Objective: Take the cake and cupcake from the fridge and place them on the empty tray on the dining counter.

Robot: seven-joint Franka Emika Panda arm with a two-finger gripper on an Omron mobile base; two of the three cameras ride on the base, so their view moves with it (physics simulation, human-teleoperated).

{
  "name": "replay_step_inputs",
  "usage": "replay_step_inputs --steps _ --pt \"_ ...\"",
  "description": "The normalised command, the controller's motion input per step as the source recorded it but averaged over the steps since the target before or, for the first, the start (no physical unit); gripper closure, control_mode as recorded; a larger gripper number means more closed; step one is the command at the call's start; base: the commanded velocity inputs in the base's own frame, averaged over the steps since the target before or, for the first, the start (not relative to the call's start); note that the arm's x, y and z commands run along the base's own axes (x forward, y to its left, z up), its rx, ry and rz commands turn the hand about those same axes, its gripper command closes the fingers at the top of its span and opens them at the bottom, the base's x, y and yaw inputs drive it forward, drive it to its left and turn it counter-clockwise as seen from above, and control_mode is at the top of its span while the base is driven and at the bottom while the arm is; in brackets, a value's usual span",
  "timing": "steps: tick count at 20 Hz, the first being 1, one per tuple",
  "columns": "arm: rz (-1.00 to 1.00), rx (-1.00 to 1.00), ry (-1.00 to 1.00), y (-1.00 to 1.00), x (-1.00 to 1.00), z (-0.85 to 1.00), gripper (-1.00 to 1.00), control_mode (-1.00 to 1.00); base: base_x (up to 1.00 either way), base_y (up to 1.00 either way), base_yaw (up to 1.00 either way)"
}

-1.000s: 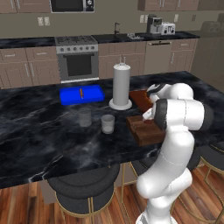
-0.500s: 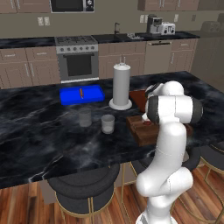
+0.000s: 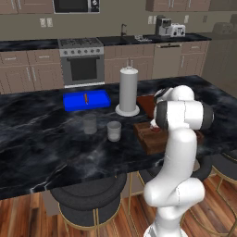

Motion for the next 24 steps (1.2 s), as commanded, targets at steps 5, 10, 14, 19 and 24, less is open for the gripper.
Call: replay_step_inputs --steps 5,10,14,19,24 --pt "0.0 0.0 -0.01 0.01 -0.01 -0.07 -1.0 -1.0 0.0 0.0 0.0" --pt "0.0 0.0 -0.06 0.0 -0.05 0.0 -1.0 -1.0 0.0 0.0 0.0" --pt "0.0 0.0 -0.02 0.0 -0.03 0.06 -1.0 -1.0 0.0 0.0 0.0" --pt "0.0 0.0 -0.09 0.0 -0.15 0.62 -1.0 -1.0 0.0 0.0 0.0" --pt "0.0 0.0 0.0 0.0 0.0 0.98 -1.0 -1.0 0.0 0.0 0.0"
